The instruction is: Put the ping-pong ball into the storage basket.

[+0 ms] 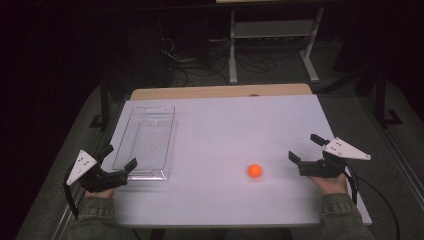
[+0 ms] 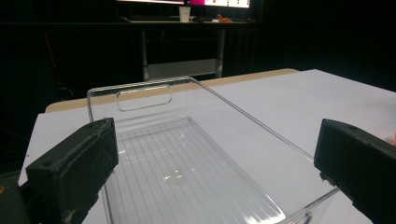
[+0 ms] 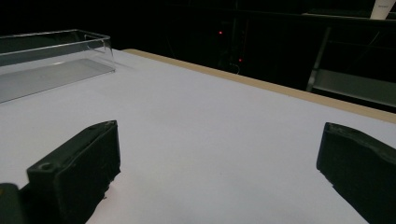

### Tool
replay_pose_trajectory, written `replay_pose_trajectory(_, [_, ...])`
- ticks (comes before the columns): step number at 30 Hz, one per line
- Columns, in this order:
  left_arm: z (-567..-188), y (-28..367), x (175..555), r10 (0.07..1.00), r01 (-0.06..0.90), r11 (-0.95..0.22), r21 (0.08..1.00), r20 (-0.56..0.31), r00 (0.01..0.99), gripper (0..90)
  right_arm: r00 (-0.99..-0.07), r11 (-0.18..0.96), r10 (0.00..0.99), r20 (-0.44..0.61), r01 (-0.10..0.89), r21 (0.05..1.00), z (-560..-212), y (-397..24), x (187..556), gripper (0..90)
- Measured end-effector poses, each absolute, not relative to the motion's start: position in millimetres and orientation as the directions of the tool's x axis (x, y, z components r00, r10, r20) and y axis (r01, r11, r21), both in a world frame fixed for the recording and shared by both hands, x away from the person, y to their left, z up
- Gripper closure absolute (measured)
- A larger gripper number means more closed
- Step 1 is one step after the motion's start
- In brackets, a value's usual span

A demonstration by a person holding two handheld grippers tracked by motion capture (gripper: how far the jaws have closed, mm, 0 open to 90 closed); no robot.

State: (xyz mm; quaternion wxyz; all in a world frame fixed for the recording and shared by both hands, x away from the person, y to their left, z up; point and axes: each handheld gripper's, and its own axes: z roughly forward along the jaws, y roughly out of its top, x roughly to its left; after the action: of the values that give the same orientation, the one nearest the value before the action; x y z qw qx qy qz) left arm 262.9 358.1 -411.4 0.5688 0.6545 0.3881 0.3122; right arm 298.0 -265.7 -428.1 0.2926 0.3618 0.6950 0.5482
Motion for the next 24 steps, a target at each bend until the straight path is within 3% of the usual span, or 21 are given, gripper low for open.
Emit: replay_pose_trajectory(24, [-396, 351, 264, 0.855, 0.143, -0.108, 0.984, 0.018, 0.519, 0.0, -0.575, 0.124, 0.818, -0.001, 0.174, 0.977, -428, -264, 299, 0.0])
